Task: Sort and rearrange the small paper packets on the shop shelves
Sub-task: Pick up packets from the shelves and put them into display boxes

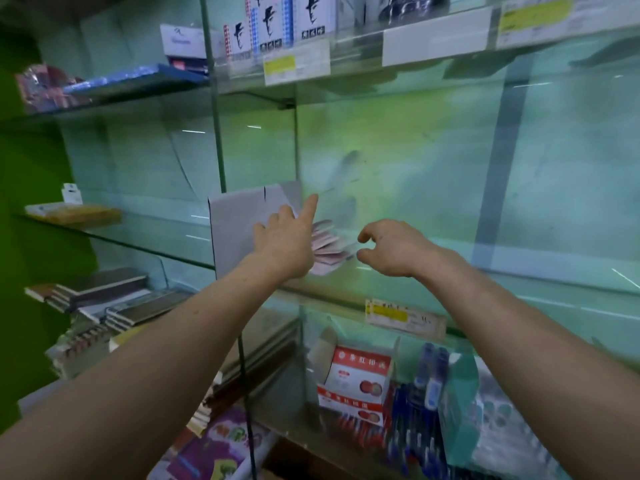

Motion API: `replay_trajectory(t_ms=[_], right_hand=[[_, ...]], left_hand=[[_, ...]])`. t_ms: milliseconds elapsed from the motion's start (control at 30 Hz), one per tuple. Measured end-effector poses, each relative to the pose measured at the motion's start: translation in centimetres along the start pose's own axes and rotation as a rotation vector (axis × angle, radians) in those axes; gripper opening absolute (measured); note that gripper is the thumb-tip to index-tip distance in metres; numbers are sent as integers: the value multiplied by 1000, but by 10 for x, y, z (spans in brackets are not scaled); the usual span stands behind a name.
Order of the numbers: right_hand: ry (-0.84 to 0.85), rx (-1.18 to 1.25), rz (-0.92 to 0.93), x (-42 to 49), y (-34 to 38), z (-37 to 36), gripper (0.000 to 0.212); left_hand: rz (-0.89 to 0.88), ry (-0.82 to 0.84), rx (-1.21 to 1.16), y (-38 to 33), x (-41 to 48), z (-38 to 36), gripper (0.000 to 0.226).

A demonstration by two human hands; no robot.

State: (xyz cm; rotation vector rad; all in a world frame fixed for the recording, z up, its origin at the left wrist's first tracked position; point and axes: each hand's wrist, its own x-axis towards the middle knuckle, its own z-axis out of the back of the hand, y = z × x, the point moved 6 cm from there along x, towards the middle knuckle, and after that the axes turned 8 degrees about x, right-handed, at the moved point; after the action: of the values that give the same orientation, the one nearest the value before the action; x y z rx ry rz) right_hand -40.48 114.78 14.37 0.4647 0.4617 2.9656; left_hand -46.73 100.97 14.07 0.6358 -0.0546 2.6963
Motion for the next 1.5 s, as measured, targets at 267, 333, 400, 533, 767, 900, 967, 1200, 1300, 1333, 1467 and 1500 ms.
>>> replay_trajectory(t_ms=[267, 333, 400, 533, 767, 900, 967, 1200, 1300, 1333, 1467, 1500], right_hand=[[106, 44, -14, 31, 13, -45, 31], [103, 32, -49, 39, 12, -47, 30], [124, 6, -89, 46, 10, -51, 31], [178, -8, -107, 55, 15, -67, 54], [120, -13, -161, 64, 18, -80, 61], [73, 23, -183, 61, 8, -71, 57], [68, 13, -189, 61, 4, -68, 50], [22, -125, -110, 52, 13, -68, 26], [61, -67, -66, 47, 12, -74, 31], [87, -66, -58, 45, 10, -73, 31], [206, -57, -117, 33, -1, -54, 33], [235, -51, -141, 32, -5, -49, 31]], left_hand=[[-122, 8, 16, 3, 41, -10, 87], [-147, 34, -2, 9, 50, -11, 86], [-171, 52, -23, 14, 57, -13, 83], [-265, 7, -72, 18, 61, -15, 75], [-554, -34, 60, -4, 51, -22, 54], [-514, 26, 180, -3, 55, -37, 43], [-469, 23, 187, -2, 57, -40, 41], [-398, -66, 234, -10, 66, -46, 44], [-372, -90, 213, -9, 72, -47, 37], [-365, -96, 209, -9, 73, -47, 34], [-347, -92, 172, -8, 76, -45, 31], [-347, -85, 161, -8, 76, -46, 29]])
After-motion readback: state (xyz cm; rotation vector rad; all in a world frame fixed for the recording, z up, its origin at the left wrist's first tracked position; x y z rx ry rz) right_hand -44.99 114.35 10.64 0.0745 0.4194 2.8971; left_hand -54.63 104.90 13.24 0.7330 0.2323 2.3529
